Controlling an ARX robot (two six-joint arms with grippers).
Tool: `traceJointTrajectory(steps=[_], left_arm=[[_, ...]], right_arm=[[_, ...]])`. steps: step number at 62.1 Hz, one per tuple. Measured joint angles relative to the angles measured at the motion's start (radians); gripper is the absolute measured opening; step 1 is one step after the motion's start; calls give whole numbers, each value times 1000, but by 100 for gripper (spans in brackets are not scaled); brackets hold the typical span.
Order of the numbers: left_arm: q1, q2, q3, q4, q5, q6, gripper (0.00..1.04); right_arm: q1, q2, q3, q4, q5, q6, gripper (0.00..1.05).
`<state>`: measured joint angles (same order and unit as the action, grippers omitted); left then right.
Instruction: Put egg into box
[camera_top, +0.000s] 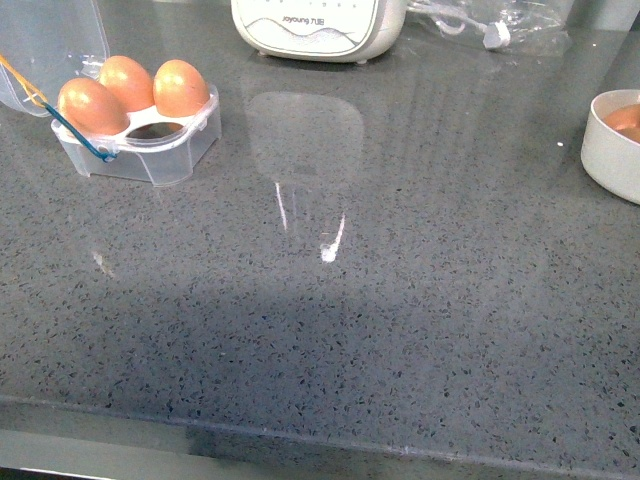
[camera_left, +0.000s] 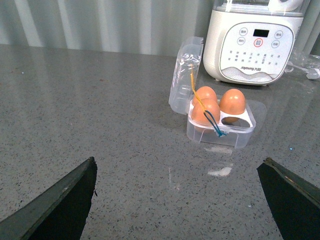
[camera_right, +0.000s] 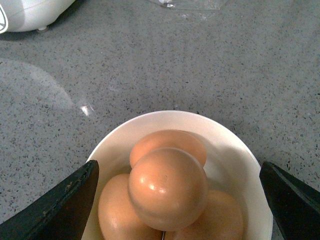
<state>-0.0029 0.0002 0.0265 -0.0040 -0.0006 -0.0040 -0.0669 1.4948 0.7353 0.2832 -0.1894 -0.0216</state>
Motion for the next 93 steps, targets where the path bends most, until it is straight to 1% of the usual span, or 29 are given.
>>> traceJointTrajectory(steps=[12, 18, 24, 28, 33, 35, 54, 64, 72, 78, 87, 93], left_arm=[[0, 0, 0, 0, 0, 0, 98], [0, 0, 0, 0, 0, 0, 98], [0, 0, 0, 0, 0, 0, 98], [0, 0, 0, 0, 0, 0, 98], [0, 0, 0, 0, 0, 0, 98], [0, 0, 0, 0, 0, 0, 98], [0, 0, 0, 0, 0, 0, 98], [0, 0, 0, 0, 0, 0, 98], [0, 0, 0, 0, 0, 0, 98], [0, 0, 0, 0, 0, 0, 98], [0, 0, 0, 0, 0, 0, 98], [0, 0, 0, 0, 0, 0, 98]], right_arm=[[-1, 3, -4, 0, -5, 0, 96], [-1, 3, -3, 0, -5, -2, 76], [-1, 3, -4, 0, -7, -4, 64], [-1, 3, -3, 0, -12, -6, 53], [-1, 3, -3, 0, -14, -8, 43], [-1, 2, -3, 0, -15, -8, 42], [8, -65, -3, -32, -18, -8, 40], [54, -151, 9, -56, -19, -2, 40], [148, -222, 36, -74, -20, 6, 40], [256, -244, 74, -85, -33, 21, 40], [390, -216, 130, -99, -76, 50, 40], [455, -156, 174, -93, -96, 71, 40]])
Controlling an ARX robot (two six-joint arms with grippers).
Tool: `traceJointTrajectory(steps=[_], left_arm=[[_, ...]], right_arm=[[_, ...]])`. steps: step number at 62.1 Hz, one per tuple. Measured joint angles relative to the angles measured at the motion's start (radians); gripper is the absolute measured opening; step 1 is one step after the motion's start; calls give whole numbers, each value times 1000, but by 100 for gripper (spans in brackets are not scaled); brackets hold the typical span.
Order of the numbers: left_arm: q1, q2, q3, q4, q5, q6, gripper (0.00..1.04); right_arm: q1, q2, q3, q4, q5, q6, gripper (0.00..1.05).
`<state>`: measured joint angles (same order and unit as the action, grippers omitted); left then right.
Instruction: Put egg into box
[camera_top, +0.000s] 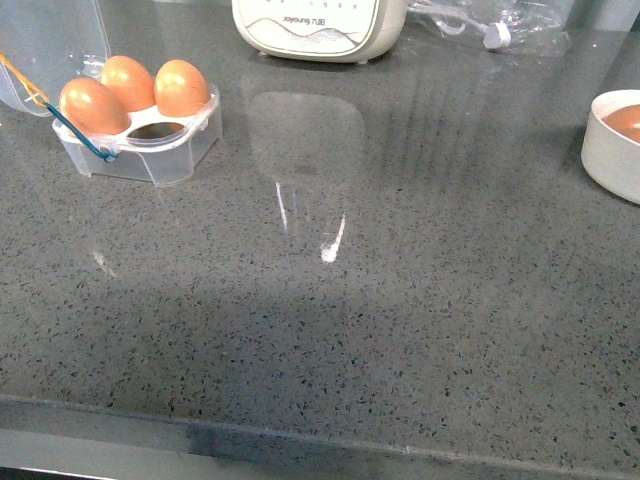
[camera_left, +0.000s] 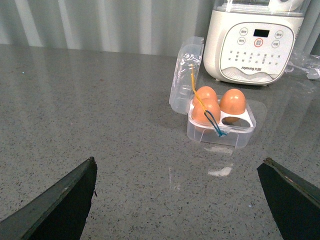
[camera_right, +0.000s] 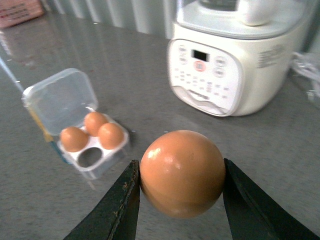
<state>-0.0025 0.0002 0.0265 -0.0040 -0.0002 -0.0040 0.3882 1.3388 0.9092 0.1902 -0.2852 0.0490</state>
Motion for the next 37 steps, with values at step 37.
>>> traceJointTrajectory(steps=[37], left_arm=[[0, 0, 0, 0, -1, 0, 98]], right_arm=[[269, 388, 206, 77, 106, -48, 40]])
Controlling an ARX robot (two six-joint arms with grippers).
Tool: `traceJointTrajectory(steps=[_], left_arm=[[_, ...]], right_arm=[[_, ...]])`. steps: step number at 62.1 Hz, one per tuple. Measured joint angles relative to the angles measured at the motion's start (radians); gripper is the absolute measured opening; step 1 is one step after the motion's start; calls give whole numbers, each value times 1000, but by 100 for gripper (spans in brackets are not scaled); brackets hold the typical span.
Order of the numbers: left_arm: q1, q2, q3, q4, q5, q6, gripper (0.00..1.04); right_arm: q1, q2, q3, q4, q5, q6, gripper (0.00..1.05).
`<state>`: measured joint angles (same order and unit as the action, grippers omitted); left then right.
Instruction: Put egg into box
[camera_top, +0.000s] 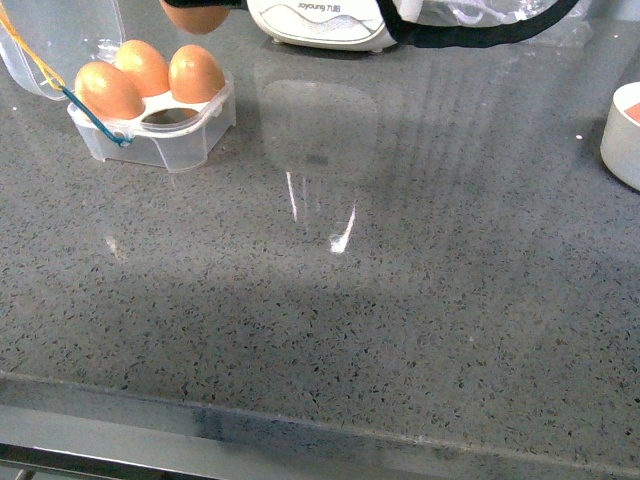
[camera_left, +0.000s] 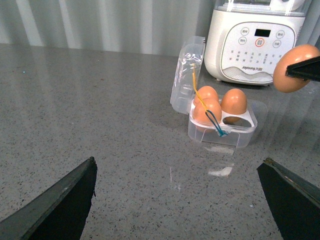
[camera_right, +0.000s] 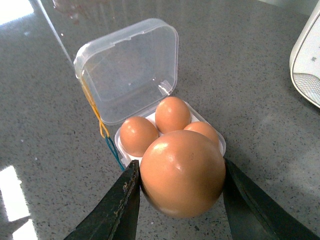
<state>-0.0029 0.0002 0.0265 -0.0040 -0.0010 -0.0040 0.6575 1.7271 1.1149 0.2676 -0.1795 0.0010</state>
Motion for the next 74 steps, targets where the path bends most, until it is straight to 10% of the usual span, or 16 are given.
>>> traceJointTrajectory(steps=[74], left_arm=[[0, 0, 0, 0, 0, 0, 98]], right_arm=[[54, 166, 121, 0, 46, -66, 40]])
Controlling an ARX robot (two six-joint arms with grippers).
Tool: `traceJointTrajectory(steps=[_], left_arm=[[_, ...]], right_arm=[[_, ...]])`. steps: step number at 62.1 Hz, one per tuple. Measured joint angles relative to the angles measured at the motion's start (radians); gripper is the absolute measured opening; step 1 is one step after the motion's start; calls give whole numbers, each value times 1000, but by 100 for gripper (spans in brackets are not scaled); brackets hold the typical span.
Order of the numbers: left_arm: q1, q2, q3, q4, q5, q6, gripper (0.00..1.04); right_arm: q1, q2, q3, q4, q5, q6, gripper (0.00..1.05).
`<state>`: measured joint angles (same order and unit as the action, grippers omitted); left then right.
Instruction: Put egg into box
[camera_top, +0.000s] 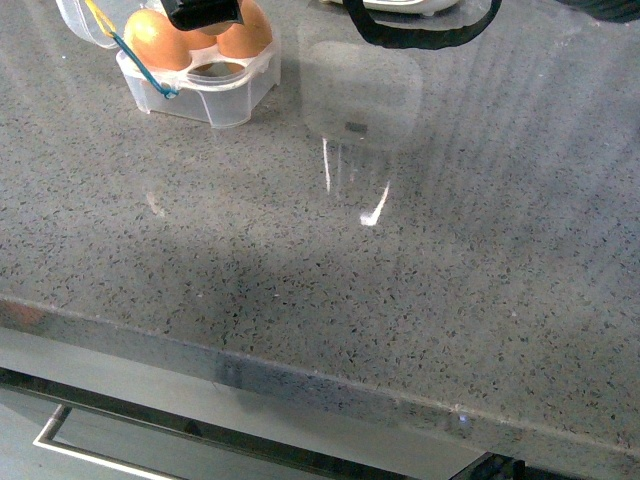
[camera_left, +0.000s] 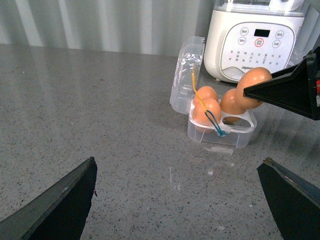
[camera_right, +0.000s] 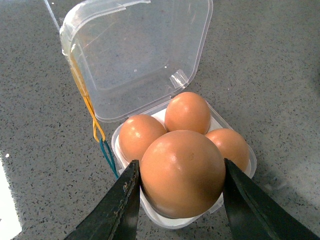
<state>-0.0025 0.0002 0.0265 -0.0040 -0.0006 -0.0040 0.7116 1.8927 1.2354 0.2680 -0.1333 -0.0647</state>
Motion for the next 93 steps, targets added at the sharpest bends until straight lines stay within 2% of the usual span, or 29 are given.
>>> traceJointTrajectory(steps=[26, 42, 50, 61, 72, 89, 91, 93], left_arm=[[0, 0, 0, 0, 0, 0, 98], [0, 0, 0, 0, 0, 0, 98], [0, 0, 0, 0, 0, 0, 98], [0, 0, 0, 0, 0, 0, 98], [0, 0, 0, 0, 0, 0, 98], [0, 0, 0, 0, 0, 0, 98], [0, 0, 0, 0, 0, 0, 98], [0, 0, 0, 0, 0, 0, 98]], right_arm=[[-7, 2, -1, 0, 0, -2, 99], [-60, -59, -37, 3, 38, 13, 97], [-151, -169, -105, 20, 137, 39, 97], [-263, -328, -232, 56, 214, 54, 97], [-359, -518, -394, 134, 235, 39, 97], [-520, -884, -670, 209, 228, -87, 97], [-533, -923, -686, 185, 251, -76, 94], [-553, -989, -716, 128, 271, -30, 85]])
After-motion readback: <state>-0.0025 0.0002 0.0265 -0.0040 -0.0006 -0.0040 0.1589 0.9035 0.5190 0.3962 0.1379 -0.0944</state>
